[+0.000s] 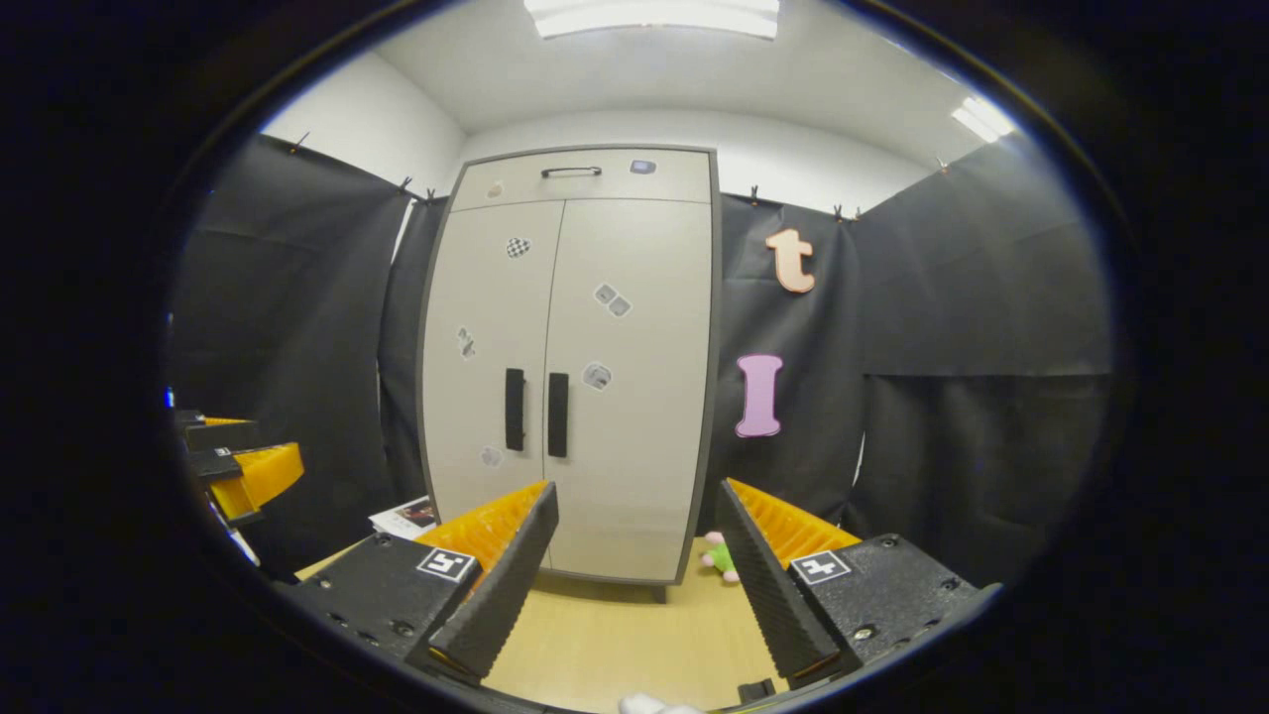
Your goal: Open the right door of the double-door shoe cabinet with the right hand, and open the left door with the left hand.
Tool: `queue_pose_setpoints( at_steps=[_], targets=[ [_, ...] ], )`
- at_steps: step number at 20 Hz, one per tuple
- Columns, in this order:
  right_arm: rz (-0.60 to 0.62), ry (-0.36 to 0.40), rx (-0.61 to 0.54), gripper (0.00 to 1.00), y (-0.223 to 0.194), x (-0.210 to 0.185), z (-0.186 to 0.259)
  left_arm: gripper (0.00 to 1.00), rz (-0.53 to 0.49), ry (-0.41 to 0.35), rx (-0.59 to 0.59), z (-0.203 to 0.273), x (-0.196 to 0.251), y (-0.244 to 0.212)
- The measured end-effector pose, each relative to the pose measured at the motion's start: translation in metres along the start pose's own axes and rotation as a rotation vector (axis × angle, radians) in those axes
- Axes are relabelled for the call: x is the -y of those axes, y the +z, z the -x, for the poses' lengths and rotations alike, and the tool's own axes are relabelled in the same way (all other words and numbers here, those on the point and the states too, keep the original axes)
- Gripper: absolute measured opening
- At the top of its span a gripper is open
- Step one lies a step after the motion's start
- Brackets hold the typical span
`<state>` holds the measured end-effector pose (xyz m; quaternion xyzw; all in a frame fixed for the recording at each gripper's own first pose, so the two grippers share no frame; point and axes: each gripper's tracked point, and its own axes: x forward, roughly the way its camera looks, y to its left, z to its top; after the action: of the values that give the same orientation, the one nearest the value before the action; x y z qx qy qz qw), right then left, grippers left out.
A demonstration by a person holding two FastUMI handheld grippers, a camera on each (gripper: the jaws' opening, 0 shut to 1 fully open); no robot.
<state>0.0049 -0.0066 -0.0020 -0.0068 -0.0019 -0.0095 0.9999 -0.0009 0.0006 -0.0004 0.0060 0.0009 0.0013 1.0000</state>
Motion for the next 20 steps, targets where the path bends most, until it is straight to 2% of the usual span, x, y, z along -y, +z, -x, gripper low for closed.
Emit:
queue_pose_setpoints(
  at_steps=[4,10,16,20],
  targets=[
    [0.015,-0.023,-0.006,1.0,0.0,0.006,-0.016,0.97,0.01,-0.005,0.002,0.003,-0.001,0.0],
    [-0.011,-0.041,0.023,1.0,0.019,-0.006,-0.076,0.97,0.002,0.027,-0.009,0.009,-0.014,-0.005],
    [-0.021,-0.011,0.044,1.0,0.035,-0.058,-0.161,0.97,0.004,0.121,-0.031,0.011,-0.043,-0.012],
    [-0.037,0.003,0.018,0.99,0.029,-0.091,-0.22,0.97,0.003,0.191,-0.046,0.014,-0.063,-0.018]
  ],
)
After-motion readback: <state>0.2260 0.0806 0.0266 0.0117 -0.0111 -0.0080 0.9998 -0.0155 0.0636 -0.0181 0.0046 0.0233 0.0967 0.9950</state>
